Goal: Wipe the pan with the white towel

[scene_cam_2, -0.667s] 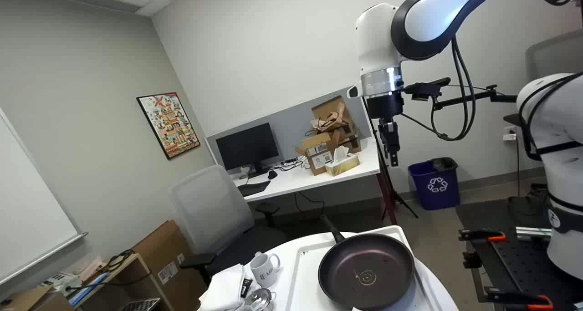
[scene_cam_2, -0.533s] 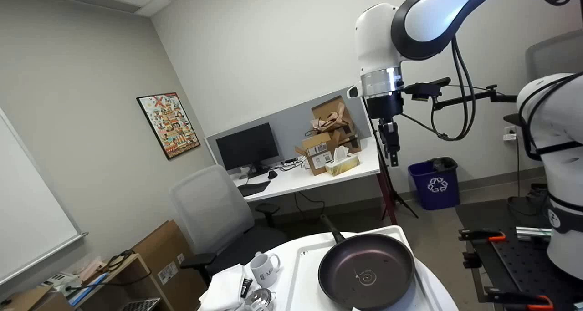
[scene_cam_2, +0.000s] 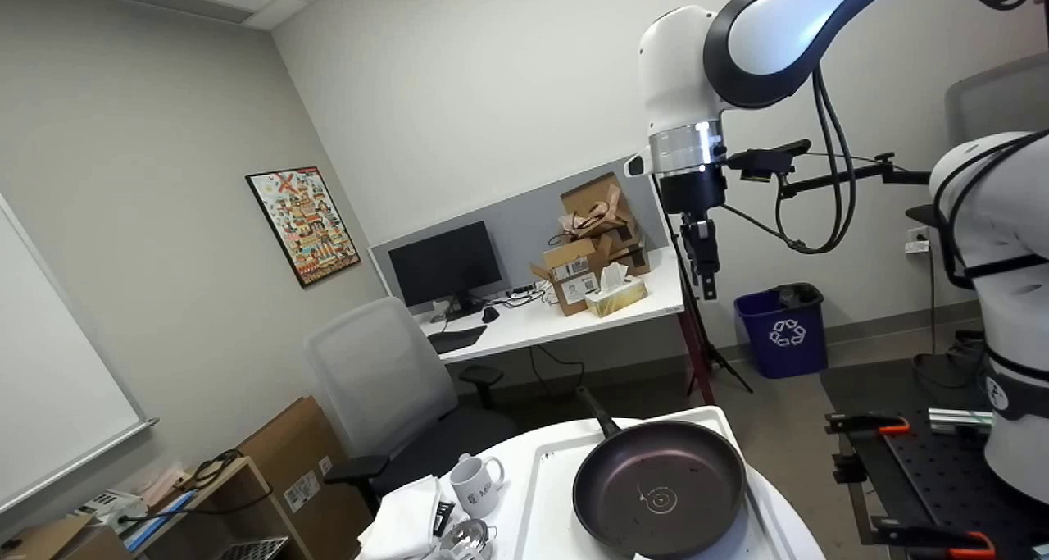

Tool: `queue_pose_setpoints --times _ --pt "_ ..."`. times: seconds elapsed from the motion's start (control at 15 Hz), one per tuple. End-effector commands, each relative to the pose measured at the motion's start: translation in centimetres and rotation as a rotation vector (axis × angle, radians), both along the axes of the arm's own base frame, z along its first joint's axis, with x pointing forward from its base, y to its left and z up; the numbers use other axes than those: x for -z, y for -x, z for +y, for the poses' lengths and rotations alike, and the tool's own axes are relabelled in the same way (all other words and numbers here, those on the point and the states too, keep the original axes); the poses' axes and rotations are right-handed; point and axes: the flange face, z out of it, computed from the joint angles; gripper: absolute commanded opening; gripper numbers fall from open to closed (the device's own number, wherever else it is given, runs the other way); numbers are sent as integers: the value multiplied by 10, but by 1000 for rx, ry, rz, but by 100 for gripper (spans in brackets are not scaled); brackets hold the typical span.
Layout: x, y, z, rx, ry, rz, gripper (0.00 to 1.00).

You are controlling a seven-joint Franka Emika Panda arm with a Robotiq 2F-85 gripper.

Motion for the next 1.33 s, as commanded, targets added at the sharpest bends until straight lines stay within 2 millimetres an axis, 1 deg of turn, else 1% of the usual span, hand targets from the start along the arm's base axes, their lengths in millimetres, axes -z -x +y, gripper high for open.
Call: queue_pose_setpoints --times 0.0,0.13,0.47,0.6,0.73,1.0,1.27 --pt "0 -12 6 -18 2 7 100" --pt "5 -30 17 -40 5 29 100" --pt "21 -83 62 -117 65 45 100" --pt "32 -106 81 -145 135 63 100" --pt "44 -125 94 -189 224 88 100" --pt "69 -149 114 -357 364 106 100" --pt "99 -166 127 -492 395 74 100"
